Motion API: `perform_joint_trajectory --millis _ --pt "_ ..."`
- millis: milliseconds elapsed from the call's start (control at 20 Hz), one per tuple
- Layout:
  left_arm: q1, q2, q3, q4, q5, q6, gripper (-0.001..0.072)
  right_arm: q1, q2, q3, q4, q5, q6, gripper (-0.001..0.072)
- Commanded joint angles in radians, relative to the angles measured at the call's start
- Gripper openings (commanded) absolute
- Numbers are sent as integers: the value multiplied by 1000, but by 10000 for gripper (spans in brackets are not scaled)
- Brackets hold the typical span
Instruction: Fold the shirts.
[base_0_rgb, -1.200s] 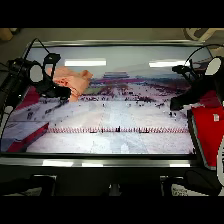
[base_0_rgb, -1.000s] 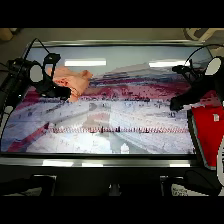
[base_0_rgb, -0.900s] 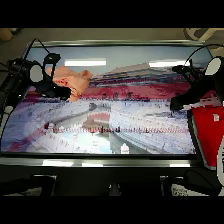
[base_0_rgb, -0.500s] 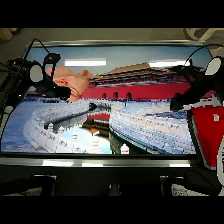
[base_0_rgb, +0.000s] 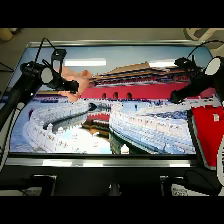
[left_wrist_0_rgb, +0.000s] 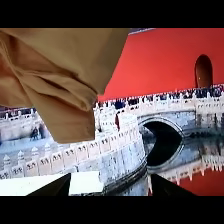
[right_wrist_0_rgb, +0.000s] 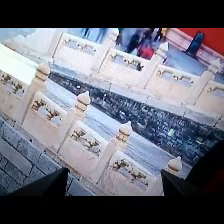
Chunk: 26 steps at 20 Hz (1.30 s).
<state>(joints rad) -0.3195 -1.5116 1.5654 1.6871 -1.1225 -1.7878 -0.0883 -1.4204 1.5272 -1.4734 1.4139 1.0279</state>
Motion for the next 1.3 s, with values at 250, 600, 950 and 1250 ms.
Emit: perform_joint_trajectory --millis 250,600,950,1250 --pt "275 -482 380 -321 -56 -124 675 1 -43 0 216 -156 -5 664" --pt "247 -578 388 -438 172 -86 419 1 -37 0 218 -44 -83 667" --pt "196 -262 459 -532 61 320 20 1 156 11 198 -143 -121 667" --pt "-36 234 430 -529 71 349 21 1 433 84 159 -190 -78 667"
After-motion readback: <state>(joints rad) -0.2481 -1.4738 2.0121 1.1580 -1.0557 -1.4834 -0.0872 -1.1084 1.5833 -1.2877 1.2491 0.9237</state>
